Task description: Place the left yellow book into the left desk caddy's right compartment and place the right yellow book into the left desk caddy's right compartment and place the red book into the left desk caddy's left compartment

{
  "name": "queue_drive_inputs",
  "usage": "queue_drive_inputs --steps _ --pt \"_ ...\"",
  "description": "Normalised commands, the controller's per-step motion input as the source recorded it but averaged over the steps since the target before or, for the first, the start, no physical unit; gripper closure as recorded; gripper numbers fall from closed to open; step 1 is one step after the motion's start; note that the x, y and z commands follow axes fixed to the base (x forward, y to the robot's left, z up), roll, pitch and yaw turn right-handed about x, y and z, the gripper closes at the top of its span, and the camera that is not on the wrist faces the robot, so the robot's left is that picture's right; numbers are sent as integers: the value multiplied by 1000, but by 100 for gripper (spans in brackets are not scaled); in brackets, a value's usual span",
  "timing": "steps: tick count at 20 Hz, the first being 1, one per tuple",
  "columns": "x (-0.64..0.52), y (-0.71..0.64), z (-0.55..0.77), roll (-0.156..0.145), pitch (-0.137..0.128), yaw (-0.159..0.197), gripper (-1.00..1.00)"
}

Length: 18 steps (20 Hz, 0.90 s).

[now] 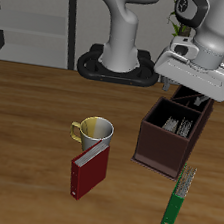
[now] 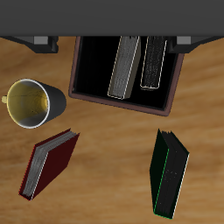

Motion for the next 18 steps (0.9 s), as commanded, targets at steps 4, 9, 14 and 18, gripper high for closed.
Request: queue_drive_inputs --steps 4,9,14,18 --pt "-121 -359 255 18 -24 48 -100" --pt "62 -337 91 101 21 30 -100" --pt "181 -410 23 82 8 73 -100" --pt "164 -444 112 -8 -38 26 -100"
